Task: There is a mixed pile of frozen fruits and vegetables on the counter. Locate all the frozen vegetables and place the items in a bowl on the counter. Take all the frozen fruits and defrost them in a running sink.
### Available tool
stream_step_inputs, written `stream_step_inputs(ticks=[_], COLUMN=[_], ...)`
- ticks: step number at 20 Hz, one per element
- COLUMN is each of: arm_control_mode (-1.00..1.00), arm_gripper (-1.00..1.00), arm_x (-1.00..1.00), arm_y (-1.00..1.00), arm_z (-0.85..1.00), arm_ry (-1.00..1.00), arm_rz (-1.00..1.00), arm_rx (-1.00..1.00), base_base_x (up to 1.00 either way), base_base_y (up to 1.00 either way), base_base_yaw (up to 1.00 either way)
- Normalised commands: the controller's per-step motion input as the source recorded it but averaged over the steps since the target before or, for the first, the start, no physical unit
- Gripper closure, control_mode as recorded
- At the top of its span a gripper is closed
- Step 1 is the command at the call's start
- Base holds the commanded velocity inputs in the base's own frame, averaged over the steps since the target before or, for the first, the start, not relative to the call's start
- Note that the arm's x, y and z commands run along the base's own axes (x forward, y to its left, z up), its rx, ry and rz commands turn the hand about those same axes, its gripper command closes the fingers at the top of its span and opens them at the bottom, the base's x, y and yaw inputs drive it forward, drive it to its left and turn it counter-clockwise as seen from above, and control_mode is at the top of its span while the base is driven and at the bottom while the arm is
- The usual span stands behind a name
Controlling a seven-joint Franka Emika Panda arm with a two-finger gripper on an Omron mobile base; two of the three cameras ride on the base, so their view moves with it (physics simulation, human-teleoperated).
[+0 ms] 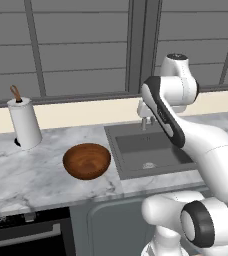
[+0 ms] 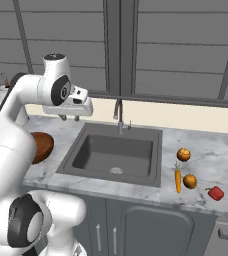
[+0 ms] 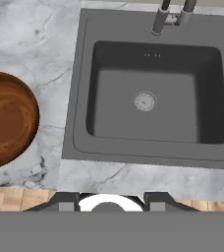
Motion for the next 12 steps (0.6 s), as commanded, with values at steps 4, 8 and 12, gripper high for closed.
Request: stream_step_inputs(ticks=[4, 8, 12], arm_control_mode=[-1.00, -1.00, -1.00], arm_gripper=[-1.00, -1.00, -1.00], arm_x=[-0.20, -0.36, -0.47], arm_y=[-0.01, -0.30, -0.42], arm_z=[-0.06, -0.29, -0.28], arm_ry=[0.02, 0.15, 0.12], arm_rz=[-0.02, -0.06, -0.04], arm_rx=[0.00, 0.00, 0.00], base_base_x=[0.00, 0.00, 0.00], base_base_y=[0.00, 0.00, 0.00], base_base_yaw=[0.00, 0.00, 0.00])
